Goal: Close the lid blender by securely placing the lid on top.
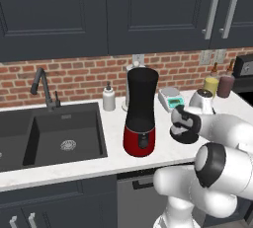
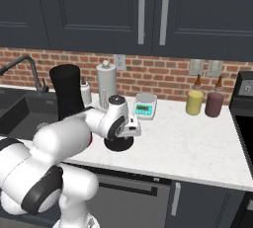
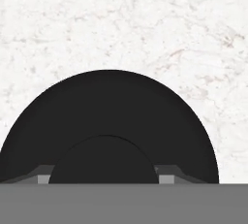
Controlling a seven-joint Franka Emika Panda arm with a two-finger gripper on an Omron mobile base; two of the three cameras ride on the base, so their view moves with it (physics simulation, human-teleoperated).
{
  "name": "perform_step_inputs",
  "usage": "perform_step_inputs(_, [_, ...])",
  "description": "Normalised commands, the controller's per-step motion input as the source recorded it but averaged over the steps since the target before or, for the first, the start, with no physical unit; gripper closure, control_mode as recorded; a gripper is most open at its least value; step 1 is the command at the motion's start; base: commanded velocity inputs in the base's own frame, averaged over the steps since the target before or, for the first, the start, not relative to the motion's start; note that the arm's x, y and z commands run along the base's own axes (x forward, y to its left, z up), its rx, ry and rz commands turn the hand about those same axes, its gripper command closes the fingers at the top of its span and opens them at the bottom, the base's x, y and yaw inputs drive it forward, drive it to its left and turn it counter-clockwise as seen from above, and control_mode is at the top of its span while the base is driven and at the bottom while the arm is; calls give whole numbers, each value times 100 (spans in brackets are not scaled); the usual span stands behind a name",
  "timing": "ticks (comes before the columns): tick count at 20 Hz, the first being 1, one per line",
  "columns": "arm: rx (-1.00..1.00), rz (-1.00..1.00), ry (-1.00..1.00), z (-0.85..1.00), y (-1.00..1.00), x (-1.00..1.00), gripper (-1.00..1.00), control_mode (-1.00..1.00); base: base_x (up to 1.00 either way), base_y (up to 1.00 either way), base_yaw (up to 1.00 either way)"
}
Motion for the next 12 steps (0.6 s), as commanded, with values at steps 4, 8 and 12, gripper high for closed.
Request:
perform_step_inputs(4, [0, 0, 0, 70, 5, -8, 100, -100, 0, 0, 0])
perform_step_inputs(8, [0, 0, 0, 67, 3, -11, 100, -100, 0, 0, 0])
perform_step_inputs(12, [0, 0, 0, 62, 1, -15, 100, -100, 0, 0, 0])
